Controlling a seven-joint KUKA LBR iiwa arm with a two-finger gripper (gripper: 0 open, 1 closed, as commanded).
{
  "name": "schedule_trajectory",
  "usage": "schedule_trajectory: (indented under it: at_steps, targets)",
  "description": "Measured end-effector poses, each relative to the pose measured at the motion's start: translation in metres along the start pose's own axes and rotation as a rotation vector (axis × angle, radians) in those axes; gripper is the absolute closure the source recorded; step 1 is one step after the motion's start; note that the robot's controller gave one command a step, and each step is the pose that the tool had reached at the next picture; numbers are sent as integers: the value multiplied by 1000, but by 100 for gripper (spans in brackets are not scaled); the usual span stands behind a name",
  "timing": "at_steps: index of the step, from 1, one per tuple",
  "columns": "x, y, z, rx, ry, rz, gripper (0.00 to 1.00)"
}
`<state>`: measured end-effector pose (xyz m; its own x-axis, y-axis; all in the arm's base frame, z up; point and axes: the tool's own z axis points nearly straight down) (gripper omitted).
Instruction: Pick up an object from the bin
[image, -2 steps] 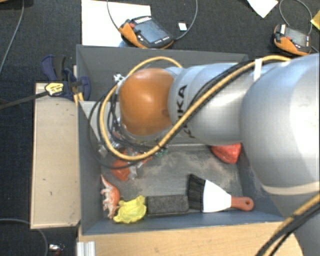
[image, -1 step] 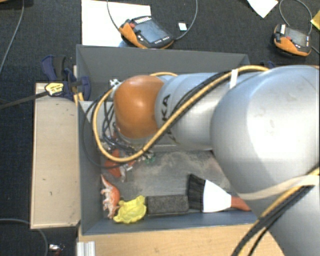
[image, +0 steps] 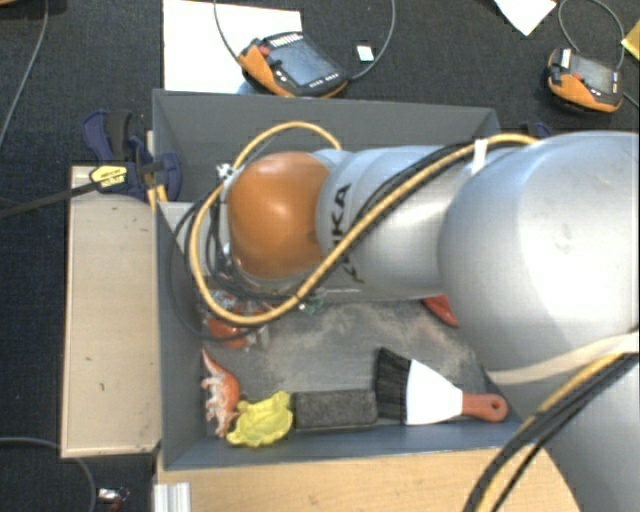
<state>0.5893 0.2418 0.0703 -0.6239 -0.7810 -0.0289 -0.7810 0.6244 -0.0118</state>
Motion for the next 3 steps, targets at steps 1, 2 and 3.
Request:
schedule_trajectory:
  at_steps: [1,2,3]
  targets:
    - [0,0,0,0,0,1,100]
    - [26,55,-83,0,-7,84,100]
    - [-3,1,-24,0,0,31,100]
